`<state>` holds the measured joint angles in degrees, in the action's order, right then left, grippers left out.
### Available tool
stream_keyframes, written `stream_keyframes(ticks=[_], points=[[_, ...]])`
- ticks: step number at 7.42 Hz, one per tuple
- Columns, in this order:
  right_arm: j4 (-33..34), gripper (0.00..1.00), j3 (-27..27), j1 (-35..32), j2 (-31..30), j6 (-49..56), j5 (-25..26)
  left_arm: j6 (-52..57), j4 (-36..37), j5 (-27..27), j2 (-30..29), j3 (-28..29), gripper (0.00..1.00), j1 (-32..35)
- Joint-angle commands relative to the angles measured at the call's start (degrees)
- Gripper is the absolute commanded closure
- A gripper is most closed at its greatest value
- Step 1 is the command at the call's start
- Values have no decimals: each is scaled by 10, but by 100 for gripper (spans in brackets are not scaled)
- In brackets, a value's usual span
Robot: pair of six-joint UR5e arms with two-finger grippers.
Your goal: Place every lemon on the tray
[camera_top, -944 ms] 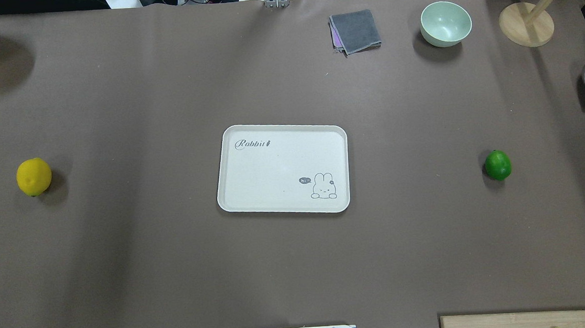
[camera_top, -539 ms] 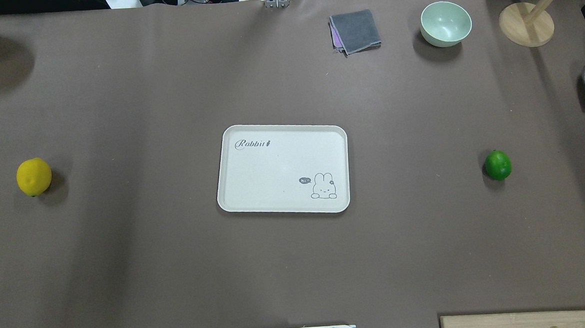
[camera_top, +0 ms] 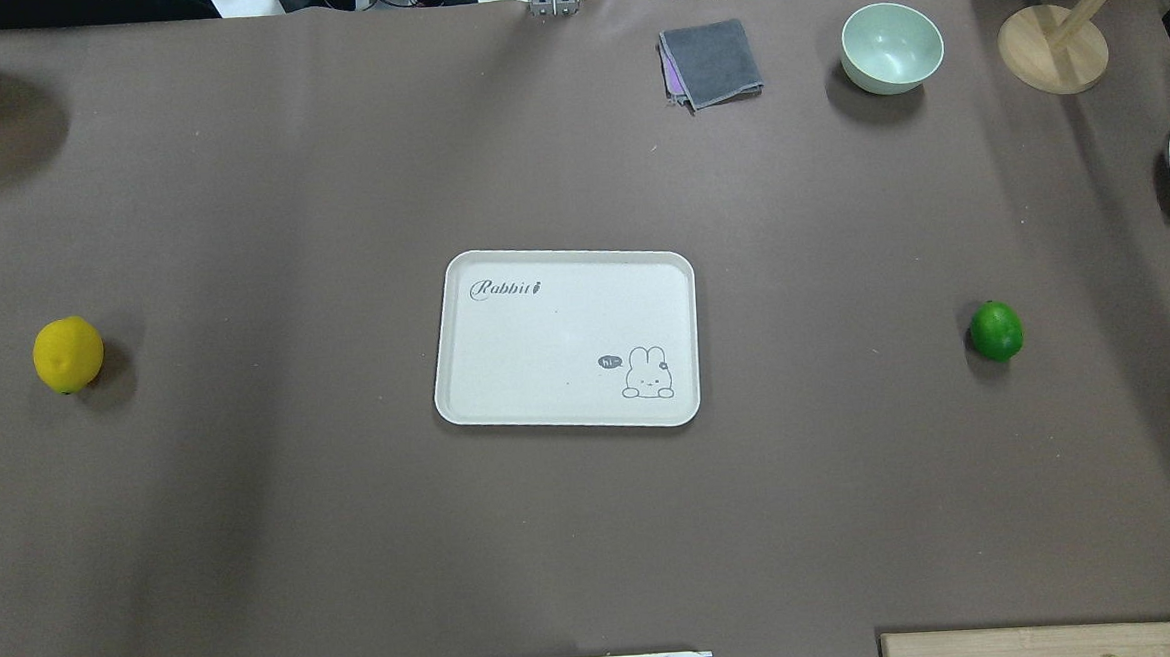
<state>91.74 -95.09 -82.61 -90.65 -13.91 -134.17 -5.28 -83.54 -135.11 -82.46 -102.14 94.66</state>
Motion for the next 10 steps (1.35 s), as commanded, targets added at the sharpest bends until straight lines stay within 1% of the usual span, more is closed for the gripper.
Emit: stream_keyframes(ticks=[1,3,4,5,7,8,9,10], points=[[-3,0,0,86,53,-65,-2,-58,-1,-4,-22,-11,2,-35],[-4,0,3,155,94,-118,1,-144,-6,-5,-28,-44,3,-86],[-5,0,3,188,109,-152,4,-194,-7,-5,-36,-59,3,-120],[-5,0,-1,211,114,-165,6,-245,-9,-2,-51,-72,3,-162],[-6,1,3,239,114,-165,6,-338,-25,2,-88,-74,3,-235],[-20,1,10,249,114,-165,6,-382,-51,11,-97,-66,3,-271],[-24,1,19,256,115,-165,6,-407,-78,33,-98,-58,3,-300],[-24,1,24,266,115,-165,5,-437,-114,41,-97,-41,4,-327]])
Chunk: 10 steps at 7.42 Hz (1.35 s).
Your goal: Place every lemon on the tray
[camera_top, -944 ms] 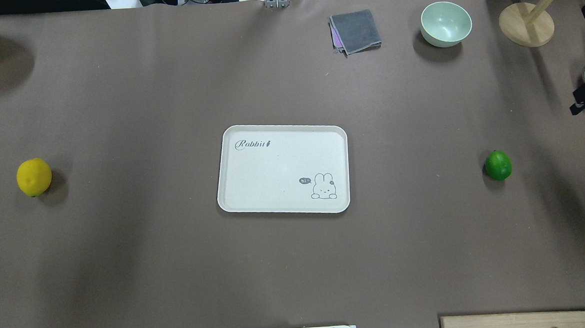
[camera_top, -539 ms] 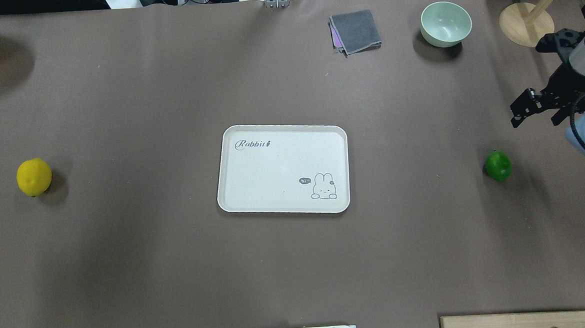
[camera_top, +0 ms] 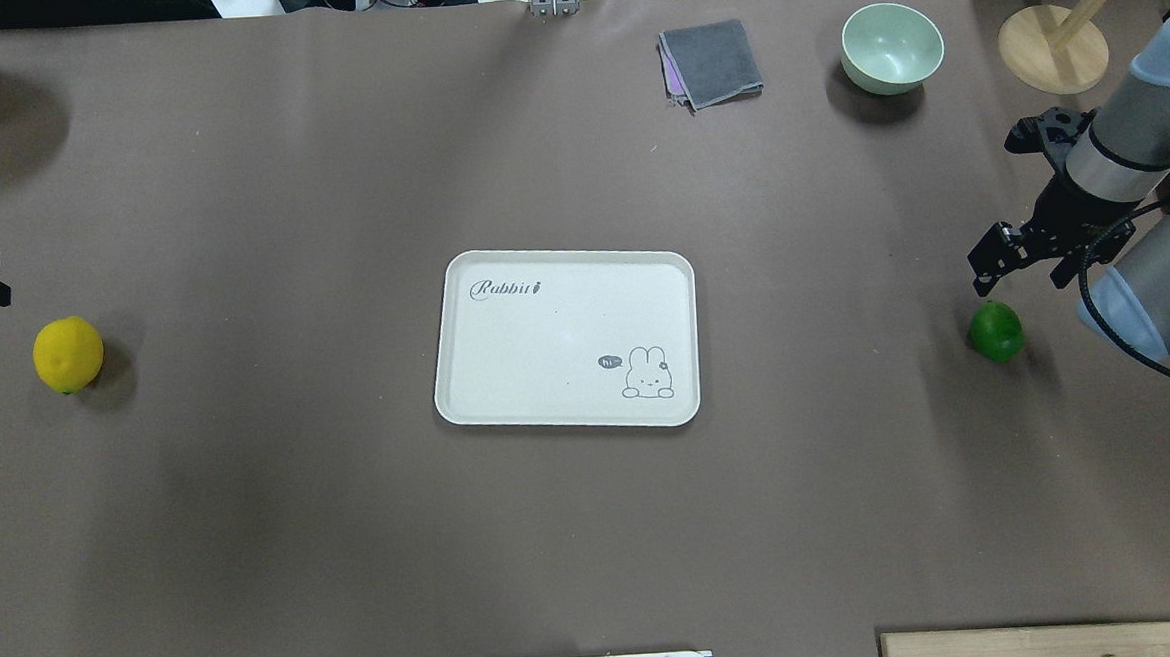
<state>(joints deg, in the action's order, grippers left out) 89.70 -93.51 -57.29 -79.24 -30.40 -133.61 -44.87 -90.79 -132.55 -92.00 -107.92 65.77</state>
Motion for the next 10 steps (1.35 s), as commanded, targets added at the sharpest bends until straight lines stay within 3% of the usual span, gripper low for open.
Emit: stream_keyframes(ticks=[1,3,5,7,9,10], points=[[-3,1,12,20,0,0,-2,-37,-96,35,4,51,4,-45],[-3,2,18,30,0,0,-3,-37,-227,38,30,130,4,-49],[-3,11,25,35,0,0,-6,-39,-237,40,35,142,4,-51],[-3,35,31,36,0,0,-12,-45,-237,39,29,143,4,-52],[-2,35,37,38,0,2,-19,-78,-234,34,10,140,4,-52],[-2,40,38,38,0,2,-22,-86,-233,37,-2,145,4,-56]])
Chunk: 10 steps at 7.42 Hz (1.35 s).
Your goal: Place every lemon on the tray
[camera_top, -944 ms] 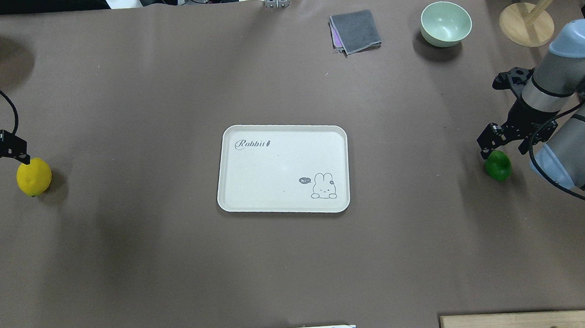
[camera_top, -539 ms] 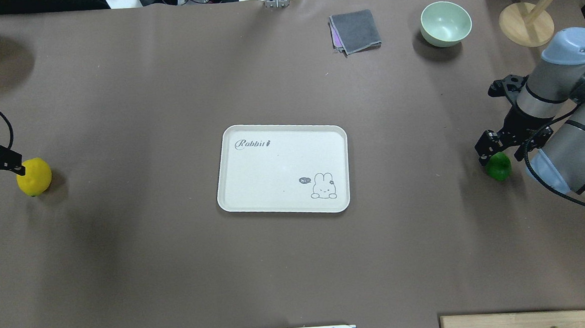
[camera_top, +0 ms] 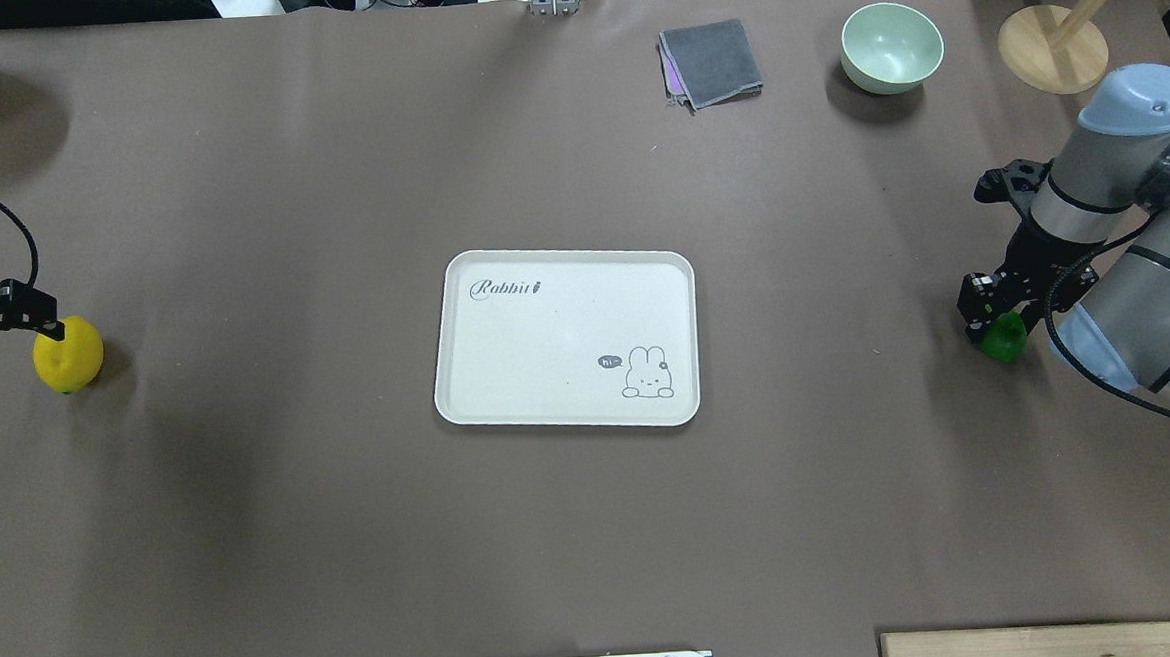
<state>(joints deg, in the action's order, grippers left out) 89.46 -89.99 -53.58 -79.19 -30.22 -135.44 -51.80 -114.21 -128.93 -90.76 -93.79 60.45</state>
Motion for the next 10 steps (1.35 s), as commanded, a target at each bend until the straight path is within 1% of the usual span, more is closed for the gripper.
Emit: stream_keyframes(ticks=[1,2,3,6,8,9,10], points=[[0,55,3,1,0,1,-4,-16,0,3,-16,6,4,-15],[0,66,3,1,3,0,-5,-14,-2,4,-16,14,4,-16],[0,72,4,1,9,-1,-10,-13,-4,4,-17,20,4,-23],[1,72,-3,0,36,-3,-11,-13,-5,19,-15,18,5,-28],[3,72,-4,0,50,-3,-10,-19,-27,25,-13,26,11,-29],[4,72,-4,0,62,-3,-10,-23,-28,25,-13,25,11,-31],[5,72,-3,0,77,-5,-9,-36,-29,26,-14,25,13,-35]])
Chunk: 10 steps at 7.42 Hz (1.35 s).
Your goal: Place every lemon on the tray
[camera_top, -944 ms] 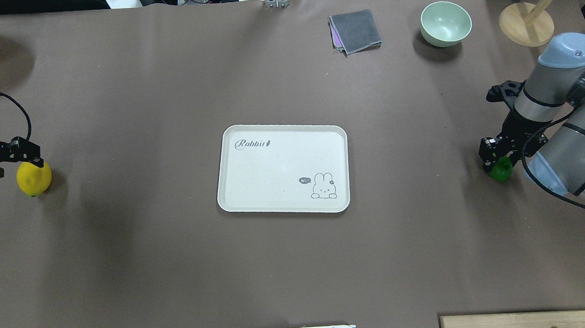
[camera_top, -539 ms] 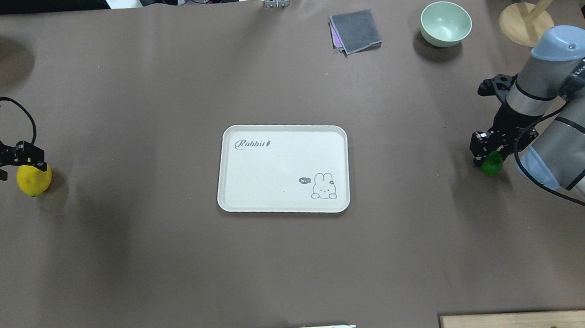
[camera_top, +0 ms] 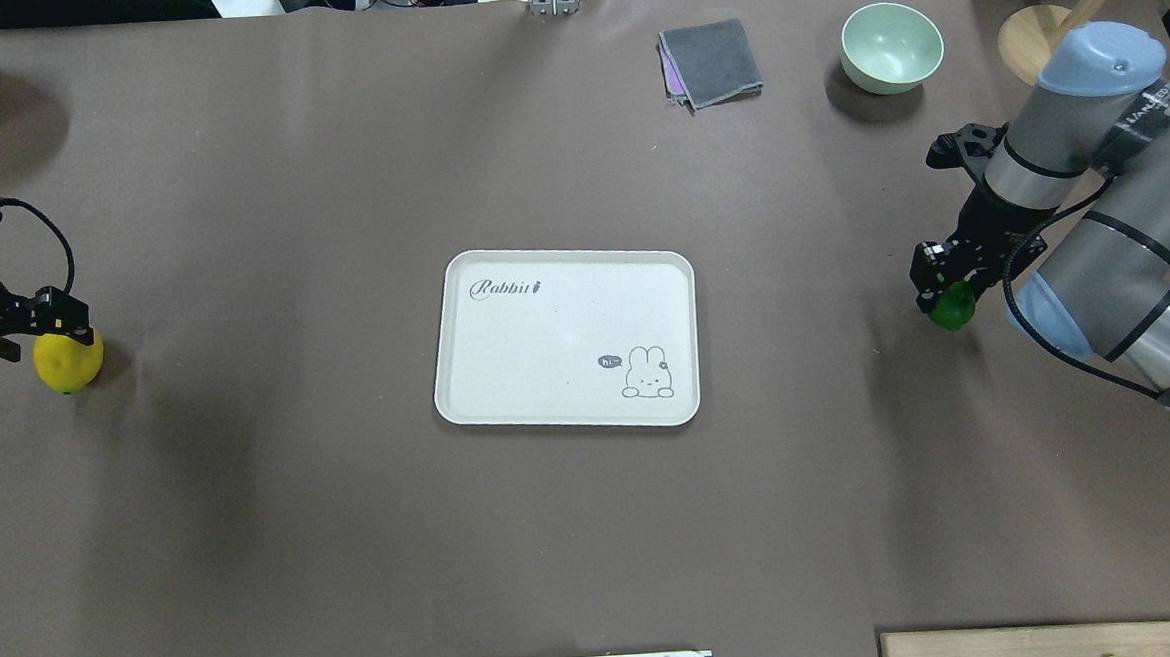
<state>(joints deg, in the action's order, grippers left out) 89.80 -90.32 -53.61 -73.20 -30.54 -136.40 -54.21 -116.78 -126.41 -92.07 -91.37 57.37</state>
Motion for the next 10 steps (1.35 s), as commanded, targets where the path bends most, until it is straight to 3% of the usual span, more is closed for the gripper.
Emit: stream_keyframes(ticks=[1,2,3,4,5,7,8,10], points=[[1,72,1,0,36,-14,0,-16,-5,5,-1,1,16,-9],[1,72,1,3,54,-33,0,-24,-5,5,0,0,22,-12],[0,72,1,11,69,-47,-1,-25,-14,5,0,1,48,-13],[1,72,0,25,84,-49,-1,-26,-17,5,4,-2,83,-12],[2,72,1,42,99,-59,0,-23,-12,-3,3,-10,100,-12],[3,72,10,82,137,-118,2,-21,25,-40,1,-46,100,0],[2,72,16,100,158,-151,3,-17,84,-45,-10,-83,100,7],[2,72,26,123,183,-212,5,6,242,-45,-97,-132,100,18]])
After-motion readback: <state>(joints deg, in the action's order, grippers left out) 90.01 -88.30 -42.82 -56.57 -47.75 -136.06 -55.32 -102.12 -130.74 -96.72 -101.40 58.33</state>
